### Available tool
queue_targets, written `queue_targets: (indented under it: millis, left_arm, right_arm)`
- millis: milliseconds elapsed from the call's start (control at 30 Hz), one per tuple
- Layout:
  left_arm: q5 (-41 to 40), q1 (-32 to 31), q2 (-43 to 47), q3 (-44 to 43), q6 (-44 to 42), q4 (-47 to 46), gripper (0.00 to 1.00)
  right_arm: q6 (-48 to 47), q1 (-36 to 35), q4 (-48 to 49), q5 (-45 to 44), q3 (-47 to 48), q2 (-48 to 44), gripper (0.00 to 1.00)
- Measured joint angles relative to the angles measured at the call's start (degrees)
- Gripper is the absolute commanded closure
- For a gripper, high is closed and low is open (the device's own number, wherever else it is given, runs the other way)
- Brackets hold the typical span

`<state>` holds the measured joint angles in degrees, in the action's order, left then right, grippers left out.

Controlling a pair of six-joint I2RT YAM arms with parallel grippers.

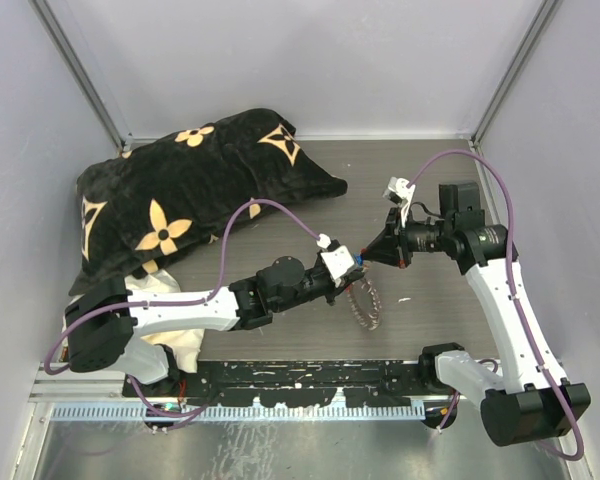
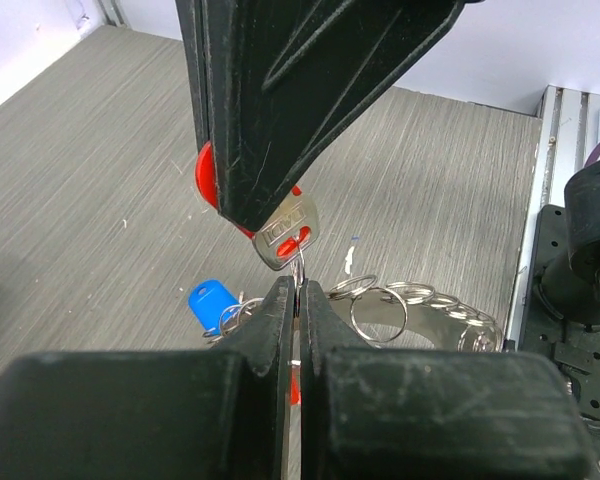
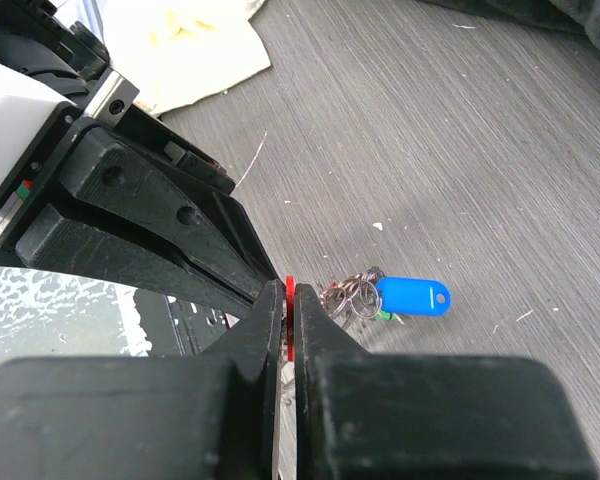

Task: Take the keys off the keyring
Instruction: Remove the key from the keyring.

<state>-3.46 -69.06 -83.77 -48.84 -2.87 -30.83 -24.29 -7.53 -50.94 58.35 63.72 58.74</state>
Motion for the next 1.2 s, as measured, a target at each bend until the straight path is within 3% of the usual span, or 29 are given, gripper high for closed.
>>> queue_targets:
  millis: [433,933,1100,1200]
  left_arm:
    - [3.61,2.32,3.26,2.82,0.61,-1.88,1.0]
    - [11.26,5.92,-0.04,7.13,9.9,-10.88,1.0]
    - [12.98,7.37,-2.54,8.48,12.7,-17.14,0.92]
    - [13.77,7.69,-3.67,8.72,13.81,-19.67,0.82]
  right_arm:
    - [-0.22,1.66,-0.15,-2.49,-0.96,-1.77,0.99]
    - [0.17,2.43,4.09,-1.03,-6.62,-1.86,0.99]
    - [-0.7,3.26,3.21,0.79,-5.53,-1.7,0.99]
    - [-1.55,3.52,2.58,2.01,-4.5,-1.57,0.99]
